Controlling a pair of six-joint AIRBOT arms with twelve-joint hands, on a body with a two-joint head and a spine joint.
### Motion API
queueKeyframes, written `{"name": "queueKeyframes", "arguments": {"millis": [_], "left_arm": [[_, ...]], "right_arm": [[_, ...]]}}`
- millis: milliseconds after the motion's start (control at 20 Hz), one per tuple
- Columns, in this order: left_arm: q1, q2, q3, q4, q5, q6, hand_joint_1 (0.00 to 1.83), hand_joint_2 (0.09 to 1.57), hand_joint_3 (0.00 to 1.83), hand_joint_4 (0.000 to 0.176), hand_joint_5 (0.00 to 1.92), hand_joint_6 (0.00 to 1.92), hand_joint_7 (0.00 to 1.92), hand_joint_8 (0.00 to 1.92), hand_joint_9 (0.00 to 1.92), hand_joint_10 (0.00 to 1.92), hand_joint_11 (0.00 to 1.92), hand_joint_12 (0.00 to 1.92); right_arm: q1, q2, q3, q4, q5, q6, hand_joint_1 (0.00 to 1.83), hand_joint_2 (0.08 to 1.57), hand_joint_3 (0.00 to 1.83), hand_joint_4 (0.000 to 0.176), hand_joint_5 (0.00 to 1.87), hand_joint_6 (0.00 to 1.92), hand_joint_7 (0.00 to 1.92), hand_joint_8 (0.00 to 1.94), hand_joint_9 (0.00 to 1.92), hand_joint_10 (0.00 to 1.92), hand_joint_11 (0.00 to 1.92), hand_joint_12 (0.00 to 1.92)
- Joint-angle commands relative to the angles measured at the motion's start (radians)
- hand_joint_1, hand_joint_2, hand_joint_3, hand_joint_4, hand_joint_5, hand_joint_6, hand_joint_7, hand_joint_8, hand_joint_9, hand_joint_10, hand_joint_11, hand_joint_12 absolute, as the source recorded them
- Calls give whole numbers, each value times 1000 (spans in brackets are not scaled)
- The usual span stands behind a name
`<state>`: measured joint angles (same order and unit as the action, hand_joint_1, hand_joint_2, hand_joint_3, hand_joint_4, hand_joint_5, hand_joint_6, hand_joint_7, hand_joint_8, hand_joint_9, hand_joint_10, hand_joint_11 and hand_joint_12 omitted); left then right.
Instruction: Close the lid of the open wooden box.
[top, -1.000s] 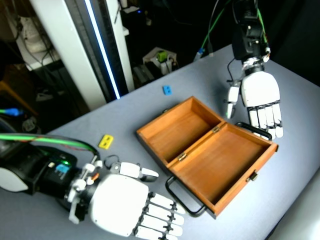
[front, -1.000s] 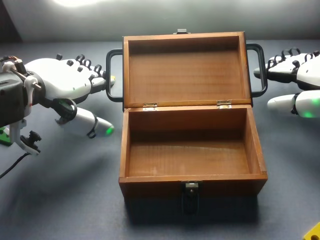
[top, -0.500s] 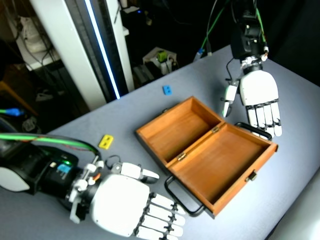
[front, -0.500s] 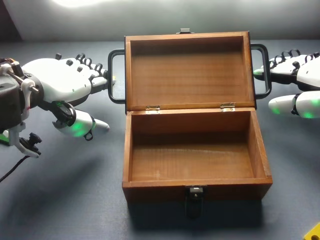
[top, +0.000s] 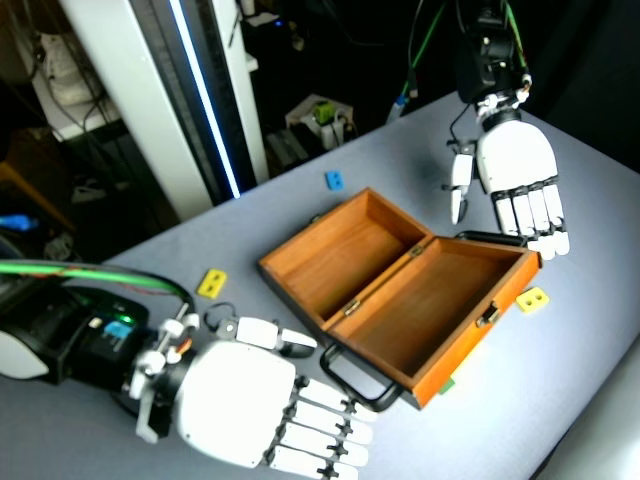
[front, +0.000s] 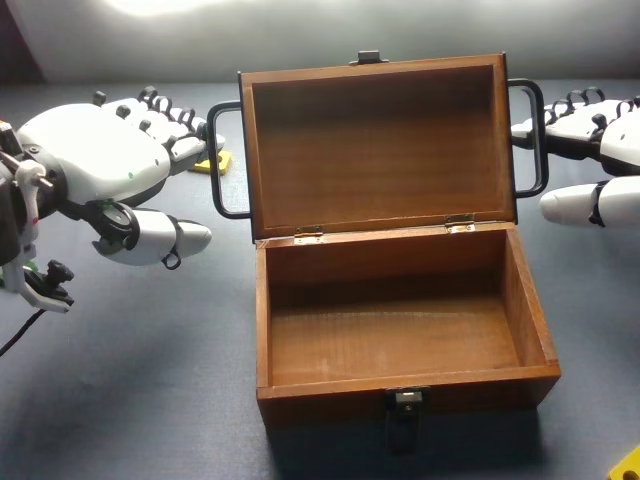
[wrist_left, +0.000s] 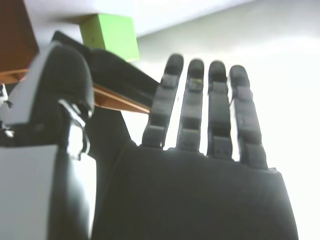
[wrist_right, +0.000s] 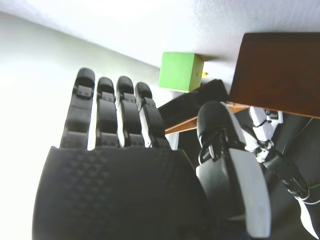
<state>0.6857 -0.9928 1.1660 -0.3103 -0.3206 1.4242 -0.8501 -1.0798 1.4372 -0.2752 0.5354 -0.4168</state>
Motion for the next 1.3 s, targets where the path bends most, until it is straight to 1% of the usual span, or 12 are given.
{"name": "queueKeyframes", "arguments": {"millis": [0,250,300,450,500,600,650,850,950,1000,1100,1250], "left_arm": [[-8,1,-11,19,-137,-3,49,1334,1,0,0,0,0,0,0,0,27,8],[4,27,-40,50,-168,-30,0,1336,1,0,0,0,0,0,7,3,34,9],[7,30,-43,68,-175,-57,0,1342,4,0,0,0,0,0,27,11,62,22],[26,47,-62,86,-207,-90,0,1295,0,0,0,0,8,3,68,23,127,49],[34,58,-75,87,-223,-91,0,1245,0,0,0,0,0,0,44,7,106,40],[45,72,-93,93,-243,-91,0,1242,0,0,0,0,0,0,43,6,98,36],[53,84,-108,97,-258,-91,0,1245,0,0,0,0,0,0,30,0,74,26],[70,111,-147,117,-299,-91,0,1261,0,0,0,0,0,0,45,6,63,20],[79,126,-170,129,-323,-91,0,1282,2,0,0,0,0,0,24,0,44,11],[84,135,-181,133,-336,-91,0,1296,8,0,0,0,1,0,42,8,43,11],[99,154,-204,139,-362,-93,0,1296,7,0,0,0,10,4,55,12,56,16],[132,183,-230,154,-406,-133,0,1300,6,0,0,0,3,0,47,6,59,18]], "right_arm": [[17,3,-8,20,141,9,0,1414,6,30,63,0,60,2,5,2,57,7],[17,27,-47,20,179,9,26,1438,7,17,83,6,83,5,15,3,54,6],[17,34,-55,20,186,9,10,1436,4,6,91,5,93,5,32,6,72,12],[17,50,-75,20,209,9,28,1427,0,12,90,0,95,0,23,0,48,0],[17,54,-82,20,216,9,0,1408,0,28,80,1,87,3,17,3,57,5],[16,59,-91,20,226,9,0,1403,0,22,72,0,84,1,14,1,51,3],[12,62,-99,20,235,9,0,1396,0,32,52,0,72,0,2,0,36,0],[-5,81,-124,29,268,9,17,1404,0,0,78,8,82,3,10,3,41,3],[-23,93,-138,44,297,9,19,1394,0,13,76,4,76,0,0,0,17,0],[-31,101,-147,49,314,9,56,1398,0,0,104,10,101,6,18,5,33,7],[-44,119,-169,49,338,9,22,1400,0,0,87,0,88,0,7,1,29,6],[-81,144,-203,63,389,9,0,1390,0,13,87,5,90,5,14,5,40,10]]}}
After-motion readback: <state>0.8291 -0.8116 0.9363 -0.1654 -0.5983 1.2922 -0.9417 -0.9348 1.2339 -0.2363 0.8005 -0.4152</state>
